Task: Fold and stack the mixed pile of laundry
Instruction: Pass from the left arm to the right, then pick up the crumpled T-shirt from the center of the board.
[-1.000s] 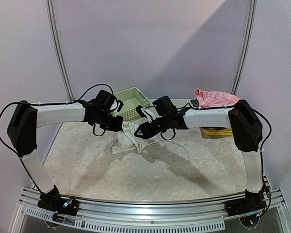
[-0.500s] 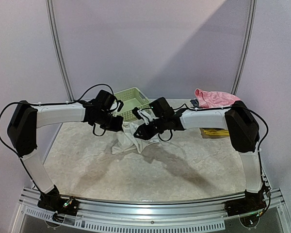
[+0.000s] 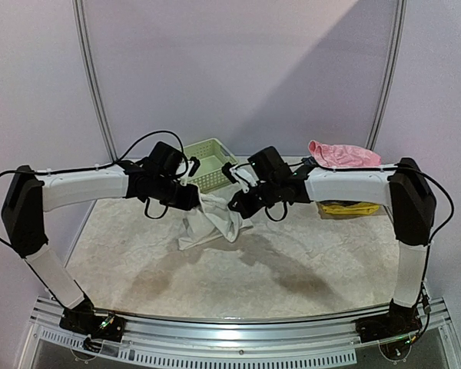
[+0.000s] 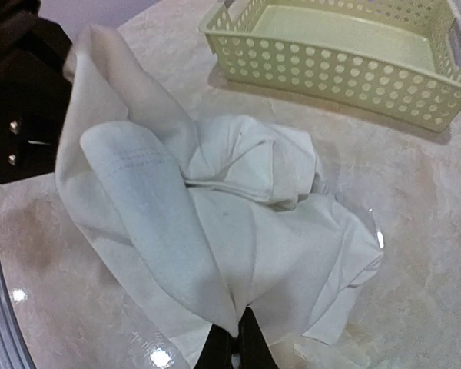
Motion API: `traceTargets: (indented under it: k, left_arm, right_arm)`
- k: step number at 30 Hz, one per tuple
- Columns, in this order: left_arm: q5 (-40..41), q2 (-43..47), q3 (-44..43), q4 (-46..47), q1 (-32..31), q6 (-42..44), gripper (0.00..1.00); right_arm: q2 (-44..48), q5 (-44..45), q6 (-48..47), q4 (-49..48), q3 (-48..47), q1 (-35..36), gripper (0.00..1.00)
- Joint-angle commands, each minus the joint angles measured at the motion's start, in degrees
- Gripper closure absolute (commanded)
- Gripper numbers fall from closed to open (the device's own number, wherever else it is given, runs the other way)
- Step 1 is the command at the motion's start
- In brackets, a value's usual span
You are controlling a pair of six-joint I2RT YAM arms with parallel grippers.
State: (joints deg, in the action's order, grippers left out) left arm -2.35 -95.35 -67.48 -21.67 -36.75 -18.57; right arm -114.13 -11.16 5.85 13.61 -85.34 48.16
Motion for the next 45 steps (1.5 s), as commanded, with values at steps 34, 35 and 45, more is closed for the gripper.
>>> traceTargets:
  k: [34,35,45]
  left_arm:
    - [-4.6,20.7,10.0,18.2,-8.6,13.5,0.14]
    - [-4.8,20.2,9.9,19.3,-8.6,13.0,0.23]
    - [-7.5,15.7,8.2,27.3,-9.5,12.1,0.61]
  right_arm:
    - [24.7,6.0,-10.0,5.5,-4.7,0.4,1.00]
    - [25.0,5.7,-10.1,5.7,-5.0,0.4,1.00]
    - [26.9,3.9,-9.8,6.7,-6.6,0.4,1.00]
